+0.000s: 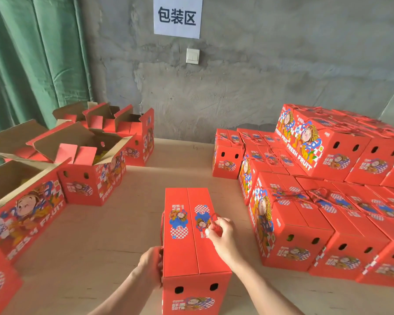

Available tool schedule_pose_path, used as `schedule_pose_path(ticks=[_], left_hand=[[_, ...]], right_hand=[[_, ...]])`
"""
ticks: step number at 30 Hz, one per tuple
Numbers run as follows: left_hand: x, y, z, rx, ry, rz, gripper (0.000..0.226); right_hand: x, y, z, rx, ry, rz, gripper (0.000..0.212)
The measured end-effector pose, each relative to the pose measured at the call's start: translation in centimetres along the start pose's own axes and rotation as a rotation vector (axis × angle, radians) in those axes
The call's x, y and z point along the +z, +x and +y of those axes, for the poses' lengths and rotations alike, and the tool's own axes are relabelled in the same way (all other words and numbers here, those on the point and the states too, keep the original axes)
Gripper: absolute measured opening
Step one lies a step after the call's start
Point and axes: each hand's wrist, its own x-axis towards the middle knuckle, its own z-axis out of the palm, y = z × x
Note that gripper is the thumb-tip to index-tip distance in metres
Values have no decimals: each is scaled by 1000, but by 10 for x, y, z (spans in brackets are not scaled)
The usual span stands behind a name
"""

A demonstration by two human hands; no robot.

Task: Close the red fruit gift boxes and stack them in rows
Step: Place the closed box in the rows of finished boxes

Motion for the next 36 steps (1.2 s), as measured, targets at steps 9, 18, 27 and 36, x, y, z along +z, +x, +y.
schedule_pose_path(ticks=[9, 18, 27, 36], left_hand=[[26, -36, 56, 785, 319, 242, 38], [66, -119, 114, 1277, 891, -114, 27], [38, -86, 100, 1341, 1137, 242, 20], [2, -50, 70, 1155, 1320, -27, 26]], right_hand=[[-6, -12, -37, -200, 131, 31, 17], [-15, 22, -113, 139, 638, -429, 16], [-18, 31, -126, 407, 763, -420, 22], [-25, 37, -163, 253, 434, -306, 20]])
